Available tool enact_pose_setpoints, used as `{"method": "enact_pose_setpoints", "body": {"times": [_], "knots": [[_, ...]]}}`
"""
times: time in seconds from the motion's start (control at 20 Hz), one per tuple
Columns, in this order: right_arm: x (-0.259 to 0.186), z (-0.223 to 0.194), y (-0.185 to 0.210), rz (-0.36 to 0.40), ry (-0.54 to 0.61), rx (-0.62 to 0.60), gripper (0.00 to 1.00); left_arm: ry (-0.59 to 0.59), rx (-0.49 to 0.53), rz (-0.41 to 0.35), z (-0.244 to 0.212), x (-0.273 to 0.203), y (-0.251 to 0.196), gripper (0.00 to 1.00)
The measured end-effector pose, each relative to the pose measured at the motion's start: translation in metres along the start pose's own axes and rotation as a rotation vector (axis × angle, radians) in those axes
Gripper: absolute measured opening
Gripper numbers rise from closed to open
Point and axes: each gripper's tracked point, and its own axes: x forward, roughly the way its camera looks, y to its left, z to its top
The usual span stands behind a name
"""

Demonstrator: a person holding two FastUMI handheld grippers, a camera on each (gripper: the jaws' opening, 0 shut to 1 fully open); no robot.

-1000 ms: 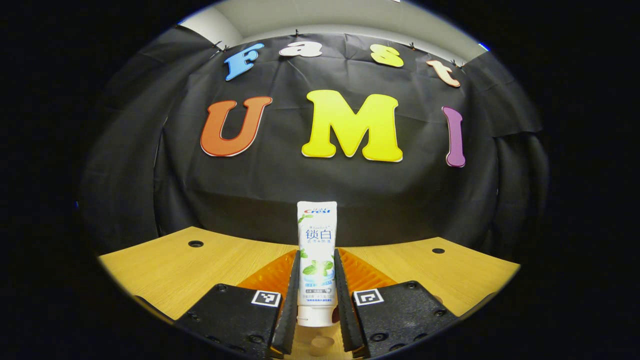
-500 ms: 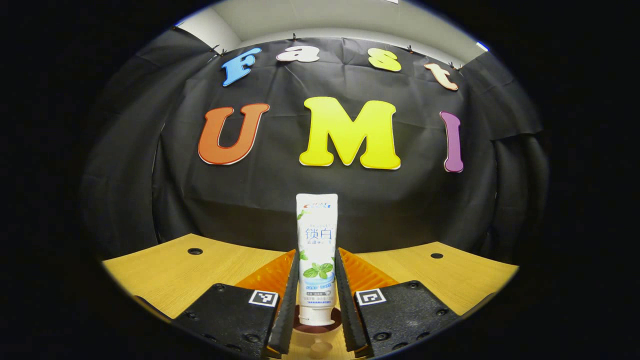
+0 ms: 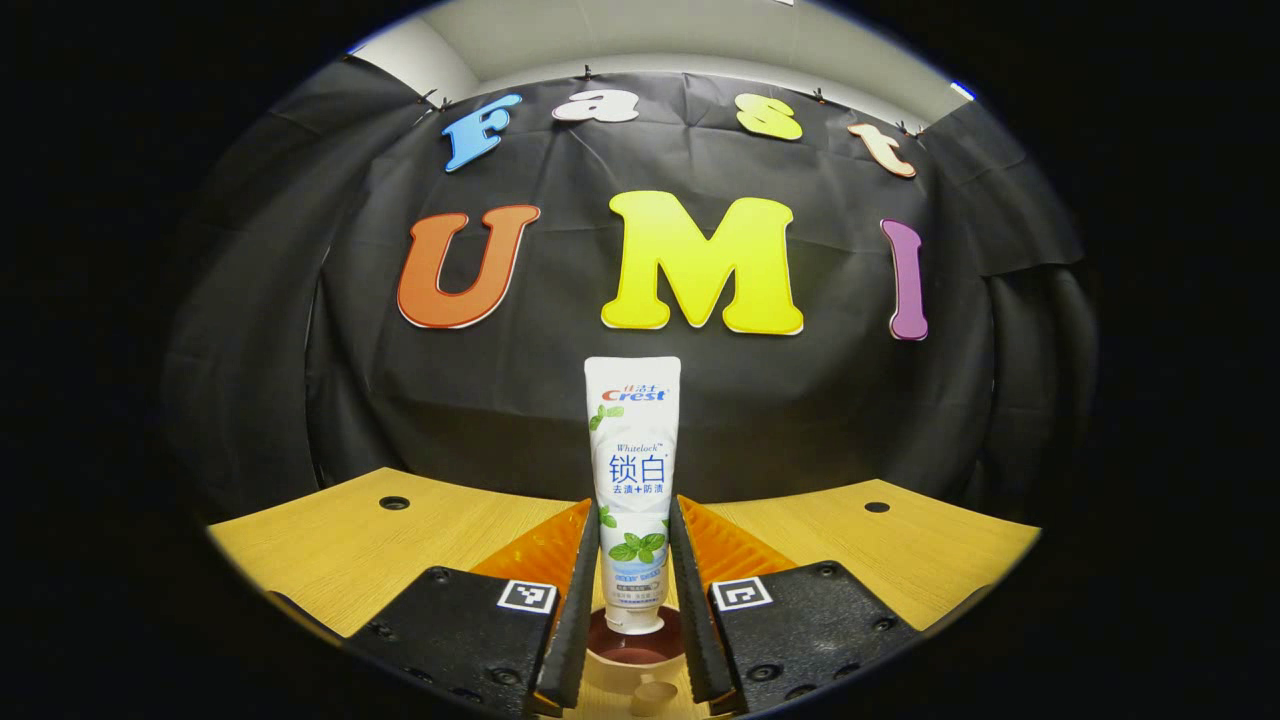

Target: Put the toothbrush and toothpaste on the desktop into the cup, then pick up the cup and place it on the coaster on the desktop.

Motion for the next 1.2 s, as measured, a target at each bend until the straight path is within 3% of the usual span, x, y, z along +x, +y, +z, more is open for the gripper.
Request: {"method": "enact_pose_setpoints", "body": {"times": [0.2, 0.25, 0.3, 0.8, 0.85, 0.9, 0.95, 1.0, 1.2], "knots": [[0.001, 0.000, -0.001, -0.003, 0.002, -0.003, 0.00, 0.007, -0.003, -0.002, -0.001, -0.001, 0.000, 0.44], [0.000, 0.001, -0.001, -0.003, 0.001, -0.003, 0.00, 0.008, -0.003, -0.004, -0.002, -0.001, 0.000, 0.49], [0.000, 0.001, -0.001, -0.005, 0.000, -0.003, 0.00, 0.000, -0.003, -0.003, 0.001, -0.001, 0.000, 0.45], [0.004, 0.026, 0.026, 0.040, -0.048, -0.050, 0.00, -0.007, -0.018, -0.008, 0.009, -0.017, 0.008, 0.44], [0.006, 0.038, 0.034, 0.053, -0.072, -0.071, 0.00, 0.001, -0.016, -0.011, 0.008, -0.021, 0.010, 0.68], [0.010, 0.052, 0.047, 0.075, -0.104, -0.099, 0.00, 0.007, -0.016, -0.013, 0.008, -0.027, 0.013, 0.67], [0.015, 0.061, 0.055, 0.091, -0.117, -0.112, 0.00, 0.005, -0.024, -0.003, 0.009, -0.033, 0.018, 0.89], [0.022, 0.069, 0.066, 0.115, -0.131, -0.116, 0.00, -0.001, -0.035, 0.015, 0.011, -0.038, 0.025, 1.00], [0.049, 0.123, 0.109, 0.173, -0.250, -0.175, 0.00, 0.002, -0.047, 0.072, 0.012, -0.064, 0.051, 0.98]]}}
